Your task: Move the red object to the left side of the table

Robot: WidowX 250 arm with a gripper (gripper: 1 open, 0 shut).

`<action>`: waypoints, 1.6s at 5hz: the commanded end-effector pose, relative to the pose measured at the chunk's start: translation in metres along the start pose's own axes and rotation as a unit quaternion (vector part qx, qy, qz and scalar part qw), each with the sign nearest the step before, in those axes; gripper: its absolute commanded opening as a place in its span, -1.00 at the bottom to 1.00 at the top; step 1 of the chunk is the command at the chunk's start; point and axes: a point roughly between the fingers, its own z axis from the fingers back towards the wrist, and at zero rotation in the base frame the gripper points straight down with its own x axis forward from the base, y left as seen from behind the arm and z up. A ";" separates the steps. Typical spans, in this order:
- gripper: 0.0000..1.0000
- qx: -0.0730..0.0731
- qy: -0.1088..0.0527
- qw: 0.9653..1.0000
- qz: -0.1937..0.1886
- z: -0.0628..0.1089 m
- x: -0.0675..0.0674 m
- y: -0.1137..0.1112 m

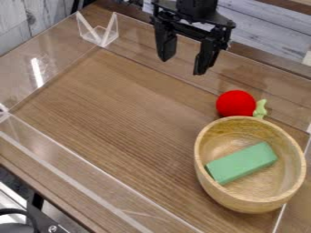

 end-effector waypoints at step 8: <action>1.00 0.044 -0.112 0.939 -0.323 -0.053 0.050 -0.055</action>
